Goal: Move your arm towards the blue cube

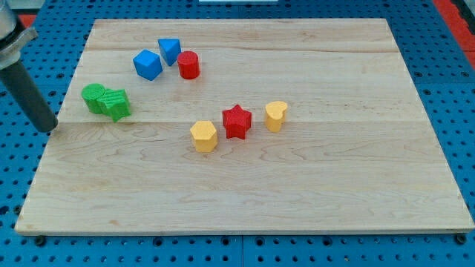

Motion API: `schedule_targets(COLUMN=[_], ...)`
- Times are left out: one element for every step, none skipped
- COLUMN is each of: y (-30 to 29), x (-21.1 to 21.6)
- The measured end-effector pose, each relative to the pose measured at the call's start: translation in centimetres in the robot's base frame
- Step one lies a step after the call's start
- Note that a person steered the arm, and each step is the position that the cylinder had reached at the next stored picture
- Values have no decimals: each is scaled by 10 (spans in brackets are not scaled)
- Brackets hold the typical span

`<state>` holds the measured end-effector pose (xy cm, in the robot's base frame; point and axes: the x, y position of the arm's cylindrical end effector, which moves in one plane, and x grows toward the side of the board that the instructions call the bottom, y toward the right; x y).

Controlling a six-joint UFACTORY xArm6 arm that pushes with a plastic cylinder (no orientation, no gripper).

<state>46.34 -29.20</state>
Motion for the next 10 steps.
schedule_targets(y=[0,-4,-4,-4,-4,-12,-12,-12,13,37], x=[3,3,3,3,5,3,-41,-91,-134,-141])
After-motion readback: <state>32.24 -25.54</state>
